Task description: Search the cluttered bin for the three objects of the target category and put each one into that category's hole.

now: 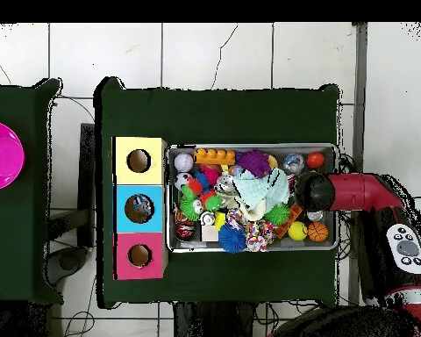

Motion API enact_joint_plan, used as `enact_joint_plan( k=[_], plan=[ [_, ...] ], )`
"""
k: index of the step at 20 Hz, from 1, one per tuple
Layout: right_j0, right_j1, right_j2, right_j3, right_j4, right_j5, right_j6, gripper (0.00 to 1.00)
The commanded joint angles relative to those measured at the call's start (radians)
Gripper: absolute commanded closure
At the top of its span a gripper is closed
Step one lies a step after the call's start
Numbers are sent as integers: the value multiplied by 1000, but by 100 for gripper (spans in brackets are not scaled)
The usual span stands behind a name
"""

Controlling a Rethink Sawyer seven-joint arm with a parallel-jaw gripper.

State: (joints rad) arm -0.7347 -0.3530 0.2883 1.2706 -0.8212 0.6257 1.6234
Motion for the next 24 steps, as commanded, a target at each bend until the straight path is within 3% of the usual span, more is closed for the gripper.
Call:
enact_joint_plan(
  k=[1, 10, 13, 18, 24],
  plan=[
    [-21, 48, 62, 37, 11, 10, -139, 0],
    [-8, -11, 96, 49, 66, 63, -170, 0],
    [-24, -48, 134, 71, 36, -45, -204, 0],
    [-50, -76, 171, 113, 3, -207, -139, 0],
    [-64, -92, 185, 151, -18, -296, -110, 0]
  ],
)
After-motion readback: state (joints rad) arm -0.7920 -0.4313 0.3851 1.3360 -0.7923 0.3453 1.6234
